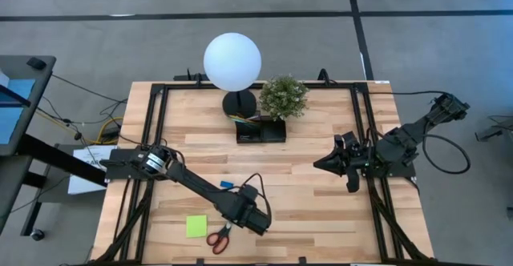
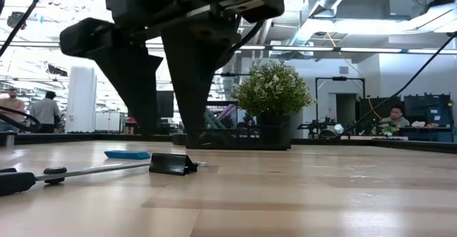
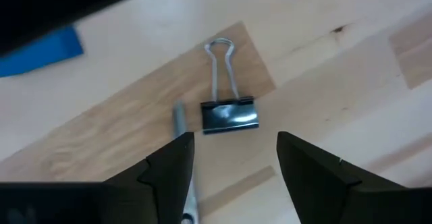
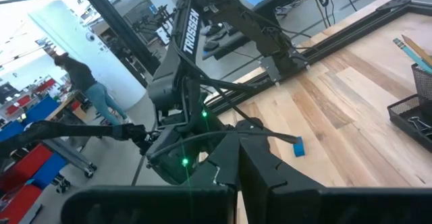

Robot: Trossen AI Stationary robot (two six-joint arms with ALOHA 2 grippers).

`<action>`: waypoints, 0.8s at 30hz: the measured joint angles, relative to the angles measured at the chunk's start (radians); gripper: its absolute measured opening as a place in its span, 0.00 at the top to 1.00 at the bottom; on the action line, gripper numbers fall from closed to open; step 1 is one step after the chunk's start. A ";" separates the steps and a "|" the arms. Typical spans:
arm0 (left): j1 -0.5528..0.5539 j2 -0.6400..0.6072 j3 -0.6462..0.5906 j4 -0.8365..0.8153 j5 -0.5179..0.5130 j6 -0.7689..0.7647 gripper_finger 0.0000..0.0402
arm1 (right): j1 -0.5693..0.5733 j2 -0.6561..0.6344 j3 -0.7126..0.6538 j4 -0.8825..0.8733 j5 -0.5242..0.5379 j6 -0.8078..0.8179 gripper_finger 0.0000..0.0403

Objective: Pick and place office supplies into organizer
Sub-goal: Put the black binder clip into the black desk organizer

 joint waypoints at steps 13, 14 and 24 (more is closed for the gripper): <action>0.000 0.001 -0.012 0.041 -0.022 -0.019 0.48 | 0.000 0.000 0.000 0.000 0.000 0.000 1.00; 0.000 0.001 -0.012 0.043 -0.023 -0.019 0.48 | 0.000 0.000 0.000 0.000 0.000 0.000 1.00; 0.000 0.047 -0.007 0.060 -0.004 -0.039 0.48 | 0.000 0.026 0.000 0.009 0.000 0.000 1.00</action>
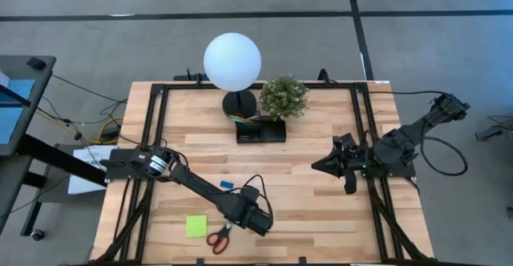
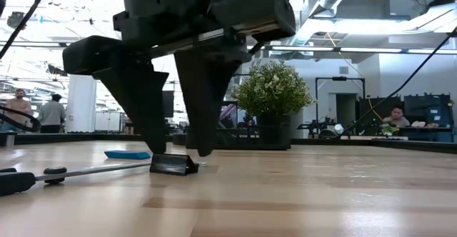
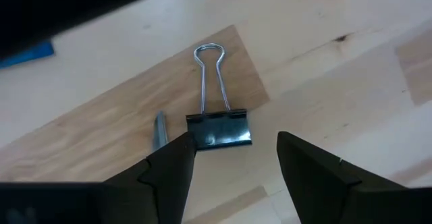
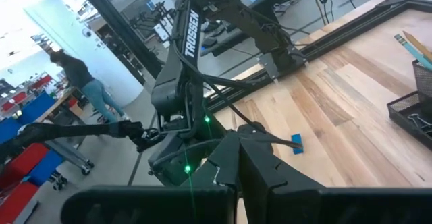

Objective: Pick and place office supplies into organizer
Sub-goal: Put the black binder clip into the black desk organizer

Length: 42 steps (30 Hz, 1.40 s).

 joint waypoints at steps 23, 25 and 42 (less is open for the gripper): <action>0.018 0.021 -0.002 -0.046 0.003 0.032 0.54 | 0.000 0.051 0.000 0.021 -0.001 0.000 1.00; 0.030 0.024 0.013 -0.064 0.004 0.087 0.54 | 0.000 0.051 0.000 0.021 -0.001 0.000 1.00; 0.098 0.036 0.158 -0.360 -0.087 0.407 0.55 | 0.000 0.051 0.000 0.021 -0.001 0.000 1.00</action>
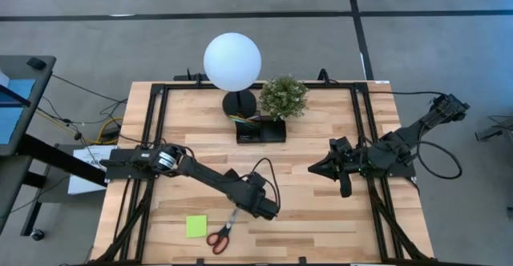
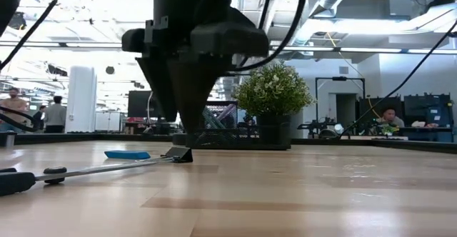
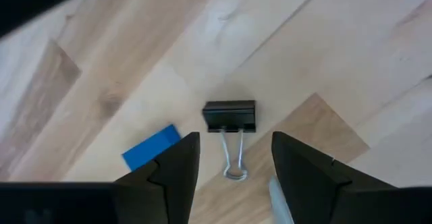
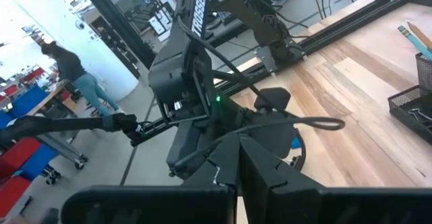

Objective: Pick and place office supplies into organizer
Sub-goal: Put the black binder clip into the black desk organizer

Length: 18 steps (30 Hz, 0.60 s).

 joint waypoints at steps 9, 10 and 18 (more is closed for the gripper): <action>0.027 0.039 0.000 0.042 0.067 0.008 0.42 | 0.000 0.000 0.000 0.000 0.000 0.000 1.00; 0.031 0.049 0.000 0.042 0.068 0.008 0.40 | 0.000 0.000 0.000 0.000 0.000 0.000 1.00; 0.038 0.062 -0.018 0.005 0.072 0.007 0.30 | 0.000 0.000 0.000 0.010 -0.001 0.000 1.00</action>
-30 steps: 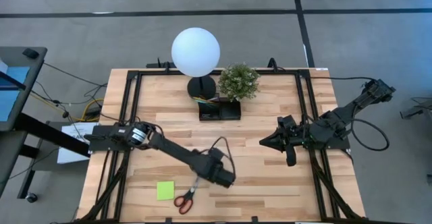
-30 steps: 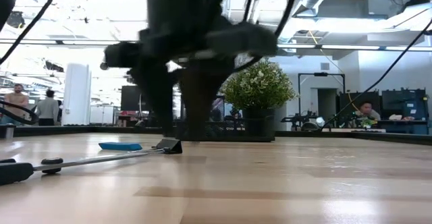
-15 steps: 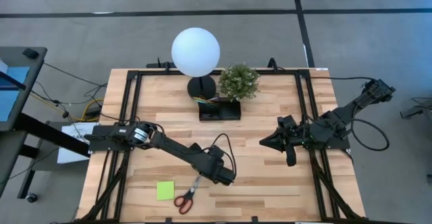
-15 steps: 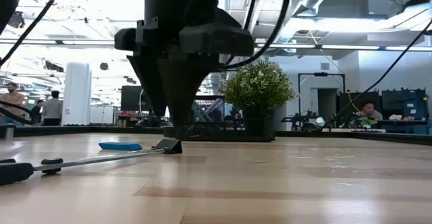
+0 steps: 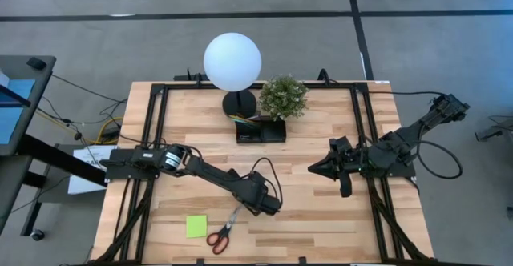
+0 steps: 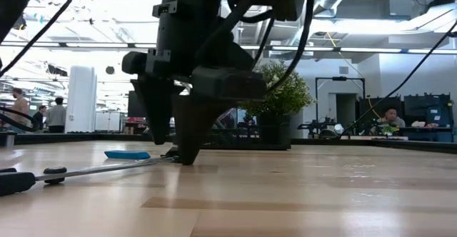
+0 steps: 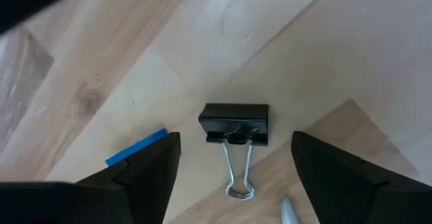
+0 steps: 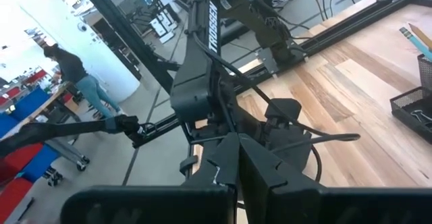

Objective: Pick and place office supplies into organizer
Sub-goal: Put the black binder clip into the black desk organizer

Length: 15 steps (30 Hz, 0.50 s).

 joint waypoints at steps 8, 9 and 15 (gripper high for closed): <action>0.021 -0.008 -0.061 0.101 0.039 0.077 0.30 | 0.000 0.000 0.000 0.006 0.000 0.000 1.00; 0.024 -0.007 -0.061 0.104 0.042 0.081 0.30 | 0.000 0.000 0.000 0.006 0.000 0.000 1.00; 0.047 -0.006 -0.063 0.122 0.110 0.097 0.30 | 0.000 0.000 0.000 0.019 -0.001 0.000 1.00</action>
